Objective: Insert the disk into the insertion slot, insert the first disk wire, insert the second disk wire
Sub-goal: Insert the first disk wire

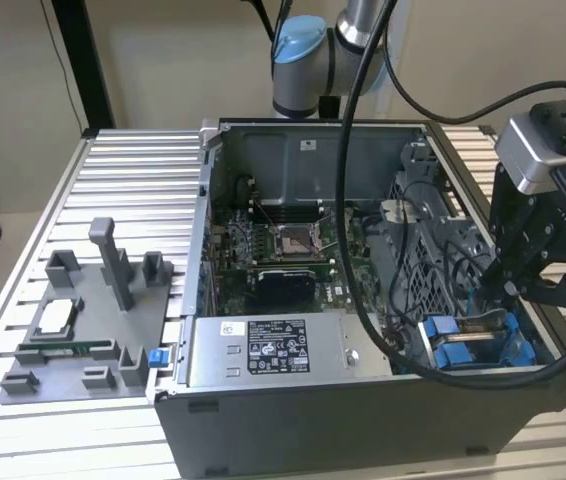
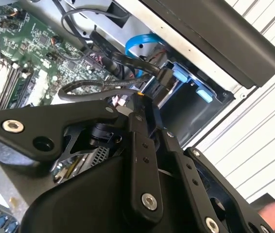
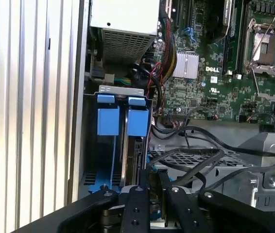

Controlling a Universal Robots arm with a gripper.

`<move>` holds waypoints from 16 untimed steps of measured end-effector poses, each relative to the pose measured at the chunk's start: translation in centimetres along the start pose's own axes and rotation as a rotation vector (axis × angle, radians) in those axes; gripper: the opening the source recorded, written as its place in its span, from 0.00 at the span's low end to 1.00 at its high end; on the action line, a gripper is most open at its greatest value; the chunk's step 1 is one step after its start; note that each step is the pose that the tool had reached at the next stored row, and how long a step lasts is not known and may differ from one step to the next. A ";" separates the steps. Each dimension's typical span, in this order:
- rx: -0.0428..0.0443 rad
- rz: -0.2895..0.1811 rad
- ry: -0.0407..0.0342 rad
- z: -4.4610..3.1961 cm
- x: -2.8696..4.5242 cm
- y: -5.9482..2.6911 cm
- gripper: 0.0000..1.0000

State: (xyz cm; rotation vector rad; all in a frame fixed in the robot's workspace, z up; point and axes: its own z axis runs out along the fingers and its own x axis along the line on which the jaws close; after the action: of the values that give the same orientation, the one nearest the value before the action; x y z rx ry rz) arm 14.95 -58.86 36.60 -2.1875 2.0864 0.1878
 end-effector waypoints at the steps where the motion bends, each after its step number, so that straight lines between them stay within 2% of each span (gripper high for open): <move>1: 0.0000 0.000 0.0000 0.05 0.07 -0.01 0.00; 9: 0.0000 0.000 0.0000 0.39 0.20 -0.03 0.00; 16: 0.0048 0.026 -0.0006 0.98 0.31 -0.09 0.00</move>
State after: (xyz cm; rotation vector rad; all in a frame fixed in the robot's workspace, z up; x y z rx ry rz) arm 15.05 -59.00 35.58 -2.1578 2.1141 0.1856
